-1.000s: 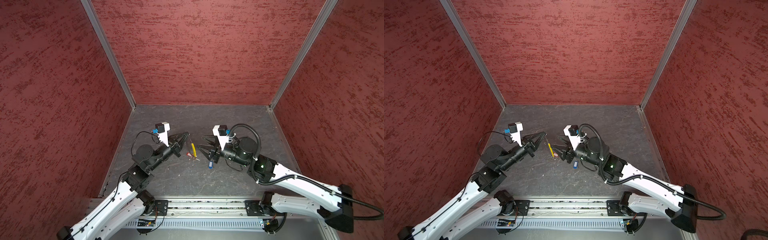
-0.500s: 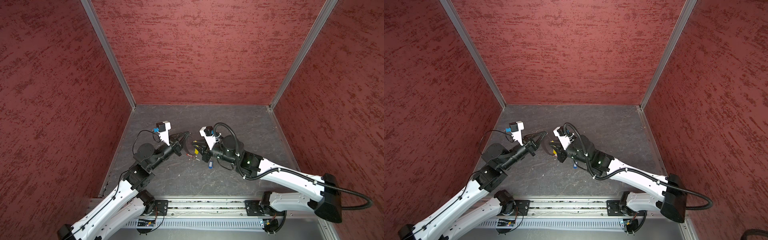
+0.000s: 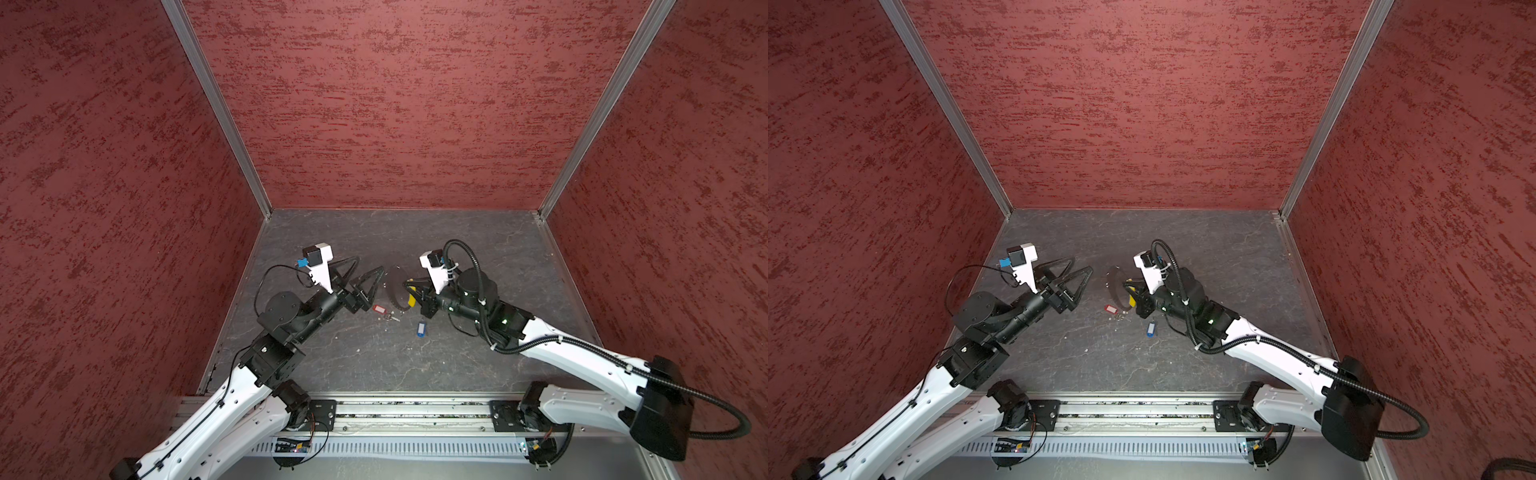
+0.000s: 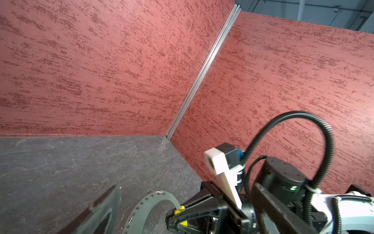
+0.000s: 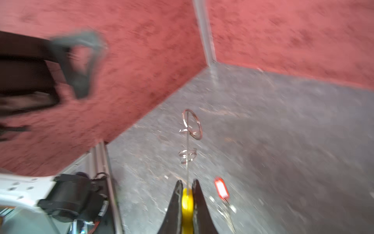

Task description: Remove the keys from the keyring

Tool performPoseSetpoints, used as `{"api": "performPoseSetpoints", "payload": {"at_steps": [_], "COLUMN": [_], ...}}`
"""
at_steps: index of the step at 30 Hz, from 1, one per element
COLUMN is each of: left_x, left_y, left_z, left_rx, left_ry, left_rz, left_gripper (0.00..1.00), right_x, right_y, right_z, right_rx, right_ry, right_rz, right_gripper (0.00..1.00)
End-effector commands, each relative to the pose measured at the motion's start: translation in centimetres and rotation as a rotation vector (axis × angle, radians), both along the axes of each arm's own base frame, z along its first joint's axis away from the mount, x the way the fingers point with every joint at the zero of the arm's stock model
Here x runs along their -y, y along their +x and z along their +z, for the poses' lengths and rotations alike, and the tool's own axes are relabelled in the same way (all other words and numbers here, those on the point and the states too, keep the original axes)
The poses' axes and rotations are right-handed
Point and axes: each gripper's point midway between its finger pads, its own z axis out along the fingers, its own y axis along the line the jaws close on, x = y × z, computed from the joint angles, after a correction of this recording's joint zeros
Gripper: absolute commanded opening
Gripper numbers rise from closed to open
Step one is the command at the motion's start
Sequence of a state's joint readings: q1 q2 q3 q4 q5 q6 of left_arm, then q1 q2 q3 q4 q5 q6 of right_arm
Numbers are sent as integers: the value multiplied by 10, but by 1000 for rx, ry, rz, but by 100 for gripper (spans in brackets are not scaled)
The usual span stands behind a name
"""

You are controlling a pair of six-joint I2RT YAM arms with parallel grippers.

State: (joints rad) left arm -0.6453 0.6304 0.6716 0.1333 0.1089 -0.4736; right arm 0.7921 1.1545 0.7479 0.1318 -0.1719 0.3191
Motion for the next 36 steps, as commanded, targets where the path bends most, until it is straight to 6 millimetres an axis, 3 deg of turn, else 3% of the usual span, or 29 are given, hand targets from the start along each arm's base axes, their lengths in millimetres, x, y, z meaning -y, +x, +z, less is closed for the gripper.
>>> {"api": "performPoseSetpoints", "payload": {"at_steps": [1,5,8,18,23,27,31,32,36], "left_x": [-5,-6,-6,-5,-6,-4,-6,-7,-15], "left_y": [-1,-1,0,3,5,7,12,13,28], "left_z": [1,-6,-8,-15,-19,-21,-23,-23,-28], "left_rx": [18,6,1,-23,-32,-39,-46,-43,-54], "left_ry": [7,8,11,23,28,34,42,46,72], "left_rz": [22,27,27,29,37,33,59,70,153], "left_gripper": [100,99,99,99,99,99,100,99,99], "right_x": [37,98,126,144,171,186,189,189,188], "right_y": [14,31,37,45,50,51,54,54,57], "right_z": [-33,-87,-110,-167,-180,-174,-149,-138,-91], "right_rx": [-137,-270,-334,-511,-504,-477,-422,-398,-282], "right_ry": [57,94,133,113,6,-21,21,32,67], "right_rz": [-106,-309,-399,-488,-634,-710,-734,-737,-724], "right_gripper": [0,0,0,0,41,57,83,96,99]}}
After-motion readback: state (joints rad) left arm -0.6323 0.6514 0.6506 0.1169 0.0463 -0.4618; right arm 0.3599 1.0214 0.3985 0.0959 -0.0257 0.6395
